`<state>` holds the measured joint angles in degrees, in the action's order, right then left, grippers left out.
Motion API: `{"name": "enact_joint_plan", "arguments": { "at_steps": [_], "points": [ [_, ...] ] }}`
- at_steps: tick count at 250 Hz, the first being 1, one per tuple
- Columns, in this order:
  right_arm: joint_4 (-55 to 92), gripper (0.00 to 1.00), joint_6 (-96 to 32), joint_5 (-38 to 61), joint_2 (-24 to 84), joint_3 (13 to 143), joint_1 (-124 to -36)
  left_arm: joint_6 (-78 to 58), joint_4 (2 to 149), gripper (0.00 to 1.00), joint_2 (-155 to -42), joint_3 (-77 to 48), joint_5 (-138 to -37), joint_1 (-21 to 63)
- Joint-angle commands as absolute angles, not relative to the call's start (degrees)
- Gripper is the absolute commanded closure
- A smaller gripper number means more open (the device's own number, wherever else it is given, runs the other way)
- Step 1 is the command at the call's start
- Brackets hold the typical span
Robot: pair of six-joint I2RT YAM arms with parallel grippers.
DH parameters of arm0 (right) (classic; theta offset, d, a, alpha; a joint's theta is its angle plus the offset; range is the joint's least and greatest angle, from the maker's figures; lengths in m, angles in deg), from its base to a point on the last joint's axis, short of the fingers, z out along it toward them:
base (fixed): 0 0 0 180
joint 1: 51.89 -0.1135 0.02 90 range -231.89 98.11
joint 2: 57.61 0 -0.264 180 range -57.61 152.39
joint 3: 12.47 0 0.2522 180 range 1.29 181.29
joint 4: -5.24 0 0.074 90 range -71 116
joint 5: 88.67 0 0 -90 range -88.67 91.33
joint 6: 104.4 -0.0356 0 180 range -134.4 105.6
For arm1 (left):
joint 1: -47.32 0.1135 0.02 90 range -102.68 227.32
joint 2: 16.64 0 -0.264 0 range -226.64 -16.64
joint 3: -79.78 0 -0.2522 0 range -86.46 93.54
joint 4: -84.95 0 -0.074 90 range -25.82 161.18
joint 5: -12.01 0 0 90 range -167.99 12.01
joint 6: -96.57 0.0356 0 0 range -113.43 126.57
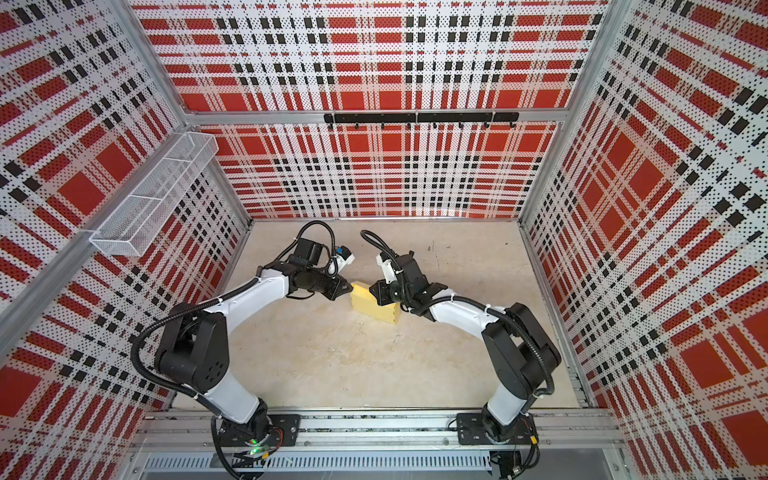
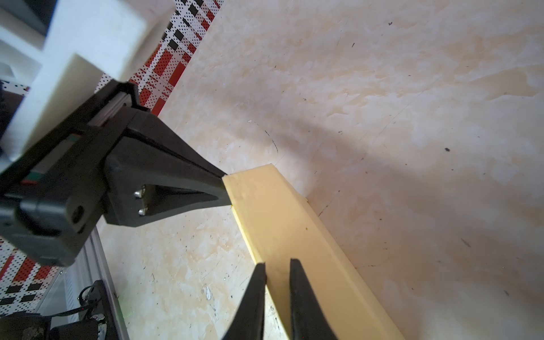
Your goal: Fold the paper box
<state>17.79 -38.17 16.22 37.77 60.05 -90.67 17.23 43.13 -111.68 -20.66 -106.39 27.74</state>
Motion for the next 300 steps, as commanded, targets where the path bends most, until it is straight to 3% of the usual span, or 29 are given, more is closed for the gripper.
{"name": "enact_joint_plan", "arguments": {
  "at_steps": [1,47,191,300],
  "points": [
    [18.19,0.82,-38.04,14.43,38.85,58.1,-91.38,17.36,42.0,1.0,-110.81,-22.12,-107.23,27.45],
    [16.18,0.83,-38.45,13.84,39.01,56.38,-91.46,17.76,43.12,1.0,-109.62,-22.99,-106.6,27.47],
    [14.43,0.83,-38.13,12.4,40.94,55.2,-91.46,17.91,43.38,0.83,-107.15,-23.53,-106.44,27.89],
    [12.41,0.83,-38.34,12.75,41.58,54.24,-91.38,17.51,41.83,0.81,-102.16,-22.01,-108.8,29.17]
  ]
}}
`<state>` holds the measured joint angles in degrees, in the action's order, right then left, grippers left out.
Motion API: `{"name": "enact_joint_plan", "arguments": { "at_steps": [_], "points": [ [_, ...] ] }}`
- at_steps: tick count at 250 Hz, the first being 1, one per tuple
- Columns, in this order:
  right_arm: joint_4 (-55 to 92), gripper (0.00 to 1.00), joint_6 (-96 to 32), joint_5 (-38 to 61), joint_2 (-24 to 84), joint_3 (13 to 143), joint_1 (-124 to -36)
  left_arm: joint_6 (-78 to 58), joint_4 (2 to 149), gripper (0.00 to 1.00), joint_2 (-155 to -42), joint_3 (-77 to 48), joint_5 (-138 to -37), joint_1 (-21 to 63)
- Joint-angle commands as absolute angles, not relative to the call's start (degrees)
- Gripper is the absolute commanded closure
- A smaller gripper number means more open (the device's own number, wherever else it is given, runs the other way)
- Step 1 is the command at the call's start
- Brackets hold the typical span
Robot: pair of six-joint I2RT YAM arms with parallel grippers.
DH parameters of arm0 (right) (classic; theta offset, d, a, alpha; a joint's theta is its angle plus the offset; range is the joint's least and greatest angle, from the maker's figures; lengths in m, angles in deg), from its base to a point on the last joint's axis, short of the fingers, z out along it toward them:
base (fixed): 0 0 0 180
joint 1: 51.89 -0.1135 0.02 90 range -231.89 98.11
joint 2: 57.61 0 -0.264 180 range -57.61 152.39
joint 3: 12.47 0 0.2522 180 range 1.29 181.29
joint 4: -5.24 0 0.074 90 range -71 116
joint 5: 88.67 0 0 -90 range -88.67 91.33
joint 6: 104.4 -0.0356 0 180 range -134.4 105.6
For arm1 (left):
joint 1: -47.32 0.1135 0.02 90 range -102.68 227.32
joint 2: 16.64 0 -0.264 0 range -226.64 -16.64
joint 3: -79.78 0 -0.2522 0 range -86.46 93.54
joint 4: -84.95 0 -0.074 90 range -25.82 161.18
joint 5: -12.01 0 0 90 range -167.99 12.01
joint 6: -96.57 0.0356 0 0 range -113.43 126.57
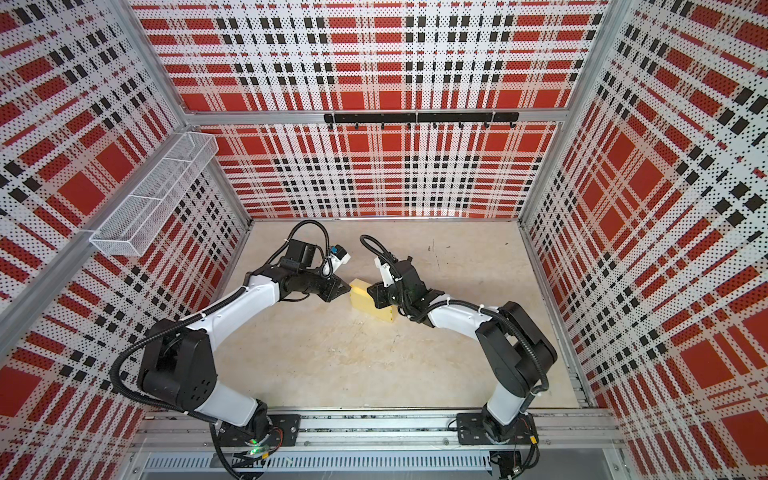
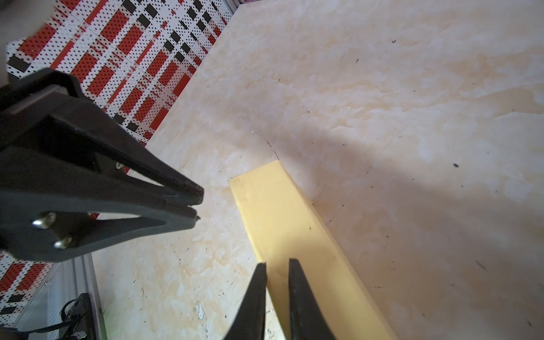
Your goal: Fold the paper box
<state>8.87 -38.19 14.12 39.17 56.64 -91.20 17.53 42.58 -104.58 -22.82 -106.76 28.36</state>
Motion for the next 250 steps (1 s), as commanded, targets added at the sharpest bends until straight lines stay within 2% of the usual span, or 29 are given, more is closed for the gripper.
{"name": "enact_joint_plan", "arguments": {
  "at_steps": [1,68,148,250],
  "points": [
    [12.41,0.83,-38.32,12.71,41.56,54.22,-91.37,17.49,41.83,0.81,-102.15,-21.98,-108.86,29.15],
    [11.53,0.84,-38.39,12.68,41.64,53.46,-91.45,16.59,39.19,0.91,-107.23,-15.94,-110.42,28.3],
    [10.17,0.84,-39.02,12.38,41.32,52.04,-91.52,16.98,36.17,0.92,-113.79,-11.33,-107.69,26.1],
    [8.1,0.84,-38.92,12.4,41.89,50.85,-91.63,18.62,37.17,0.95,-115.82,-14.1,-104.61,25.61]
  ]
}}
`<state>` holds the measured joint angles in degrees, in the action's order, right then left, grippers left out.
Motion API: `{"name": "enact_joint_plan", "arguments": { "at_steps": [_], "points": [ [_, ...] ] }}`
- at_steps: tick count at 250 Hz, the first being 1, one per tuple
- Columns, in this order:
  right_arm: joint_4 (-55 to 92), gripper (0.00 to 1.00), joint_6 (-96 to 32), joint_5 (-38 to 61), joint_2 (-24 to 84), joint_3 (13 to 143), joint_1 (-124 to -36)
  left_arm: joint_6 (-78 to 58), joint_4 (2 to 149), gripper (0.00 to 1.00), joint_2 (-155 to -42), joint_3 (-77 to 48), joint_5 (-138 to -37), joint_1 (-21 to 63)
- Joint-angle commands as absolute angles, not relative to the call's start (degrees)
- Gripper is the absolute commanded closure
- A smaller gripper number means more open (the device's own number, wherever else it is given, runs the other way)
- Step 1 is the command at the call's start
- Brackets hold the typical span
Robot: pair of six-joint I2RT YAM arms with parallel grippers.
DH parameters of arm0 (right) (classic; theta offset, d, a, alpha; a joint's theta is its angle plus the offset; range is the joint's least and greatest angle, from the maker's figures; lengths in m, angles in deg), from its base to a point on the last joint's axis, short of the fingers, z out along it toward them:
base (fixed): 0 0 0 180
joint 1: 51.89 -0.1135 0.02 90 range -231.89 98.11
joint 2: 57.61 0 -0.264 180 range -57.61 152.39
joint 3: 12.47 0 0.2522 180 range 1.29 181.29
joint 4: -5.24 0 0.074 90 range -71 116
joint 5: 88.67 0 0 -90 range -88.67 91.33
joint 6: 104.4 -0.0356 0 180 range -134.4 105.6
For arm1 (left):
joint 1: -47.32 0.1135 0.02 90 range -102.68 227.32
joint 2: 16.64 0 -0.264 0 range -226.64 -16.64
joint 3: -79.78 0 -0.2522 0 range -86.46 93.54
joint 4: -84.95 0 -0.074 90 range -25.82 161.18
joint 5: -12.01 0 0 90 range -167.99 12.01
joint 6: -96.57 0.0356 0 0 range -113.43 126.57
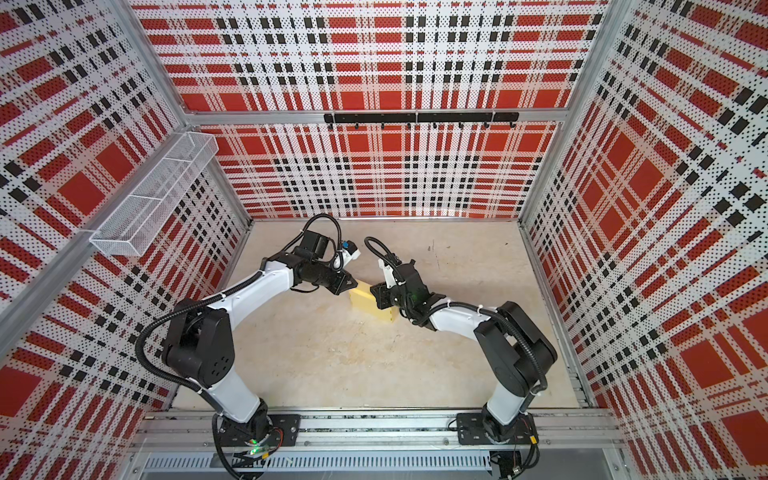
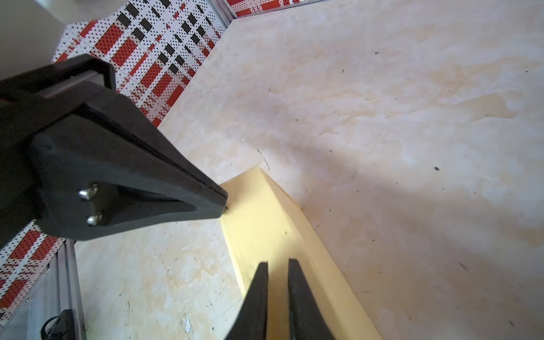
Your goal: Fold the paper box
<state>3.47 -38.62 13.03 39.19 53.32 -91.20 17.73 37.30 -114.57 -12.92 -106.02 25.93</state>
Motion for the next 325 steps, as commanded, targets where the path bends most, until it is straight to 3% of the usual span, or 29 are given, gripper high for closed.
{"name": "enact_joint_plan", "arguments": {
  "at_steps": [1,176,325],
  "points": [
    [8.1,0.84,-38.92,12.4,41.93,50.85,-91.62,18.66,37.17,0.95,-115.84,-14.11,-104.61,25.61],
    [6.61,0.84,-38.43,12.36,42.33,49.45,-91.62,18.42,38.74,1.0,-116.04,-17.67,-103.36,26.05],
    [7.74,0.85,-38.77,11.17,34.72,42.77,-89.91,18.4,39.47,1.0,-115.12,-18.78,-103.13,26.4]
  ]
}}
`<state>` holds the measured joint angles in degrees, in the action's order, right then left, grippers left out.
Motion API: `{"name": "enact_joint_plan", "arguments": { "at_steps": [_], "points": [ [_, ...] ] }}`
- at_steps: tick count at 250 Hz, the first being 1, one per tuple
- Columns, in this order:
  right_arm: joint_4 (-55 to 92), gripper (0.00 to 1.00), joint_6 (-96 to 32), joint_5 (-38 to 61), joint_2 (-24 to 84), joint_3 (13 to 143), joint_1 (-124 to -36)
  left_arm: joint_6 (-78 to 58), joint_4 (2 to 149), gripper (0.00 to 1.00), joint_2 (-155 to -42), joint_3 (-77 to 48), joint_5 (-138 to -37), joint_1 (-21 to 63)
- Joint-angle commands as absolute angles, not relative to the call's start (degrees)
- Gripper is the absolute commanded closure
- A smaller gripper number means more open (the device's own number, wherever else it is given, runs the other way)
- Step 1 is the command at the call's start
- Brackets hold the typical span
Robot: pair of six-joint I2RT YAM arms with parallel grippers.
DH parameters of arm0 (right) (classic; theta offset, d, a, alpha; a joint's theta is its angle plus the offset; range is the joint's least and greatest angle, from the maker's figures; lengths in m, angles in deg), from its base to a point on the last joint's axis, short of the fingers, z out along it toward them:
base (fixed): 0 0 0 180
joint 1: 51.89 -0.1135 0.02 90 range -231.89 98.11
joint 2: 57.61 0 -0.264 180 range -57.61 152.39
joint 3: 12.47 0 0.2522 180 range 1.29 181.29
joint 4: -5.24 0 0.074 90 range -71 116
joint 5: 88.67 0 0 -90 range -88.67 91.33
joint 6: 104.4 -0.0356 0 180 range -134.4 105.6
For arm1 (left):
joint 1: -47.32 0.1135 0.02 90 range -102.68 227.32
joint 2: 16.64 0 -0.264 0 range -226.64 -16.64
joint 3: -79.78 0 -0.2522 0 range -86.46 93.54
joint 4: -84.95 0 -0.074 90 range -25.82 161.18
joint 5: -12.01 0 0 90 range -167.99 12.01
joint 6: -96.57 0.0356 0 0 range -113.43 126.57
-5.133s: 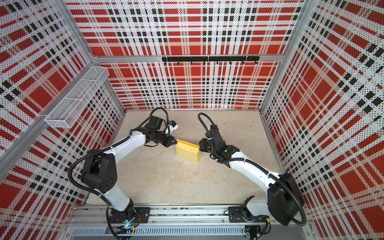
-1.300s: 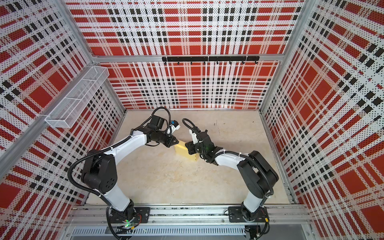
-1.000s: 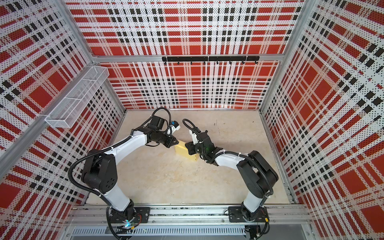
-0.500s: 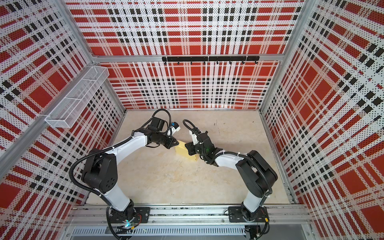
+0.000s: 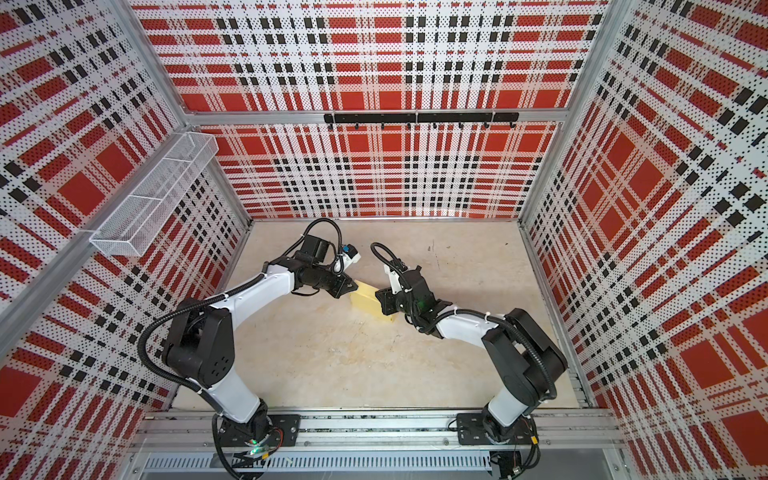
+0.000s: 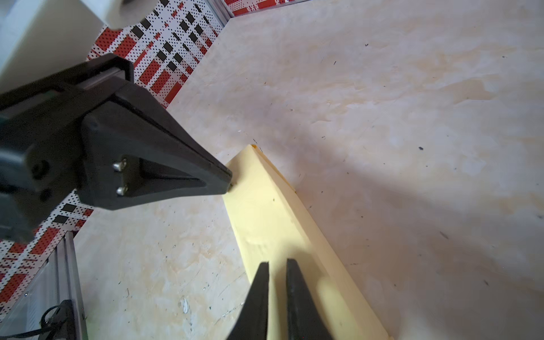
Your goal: Fold the paper box
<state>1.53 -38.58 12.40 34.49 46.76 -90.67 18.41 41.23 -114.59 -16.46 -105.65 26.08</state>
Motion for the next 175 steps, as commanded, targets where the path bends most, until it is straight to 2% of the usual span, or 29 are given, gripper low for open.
{"name": "enact_joint_plan", "arguments": {
  "at_steps": [1,89,175],
  "points": [
    [7.65,0.85,-38.8,11.17,34.75,42.68,-89.84,18.37,39.42,1.0,-115.09,-18.78,-103.17,26.4],
    [0.53,0.86,-41.96,13.83,36.82,37.49,-86.67,18.17,38.88,1.0,-113.61,-18.19,-103.25,26.49],
    [2.91,0.88,-40.32,15.13,38.92,38.43,-86.08,17.83,39.0,1.0,-112.51,-17.65,-103.74,27.09]
  ]
}}
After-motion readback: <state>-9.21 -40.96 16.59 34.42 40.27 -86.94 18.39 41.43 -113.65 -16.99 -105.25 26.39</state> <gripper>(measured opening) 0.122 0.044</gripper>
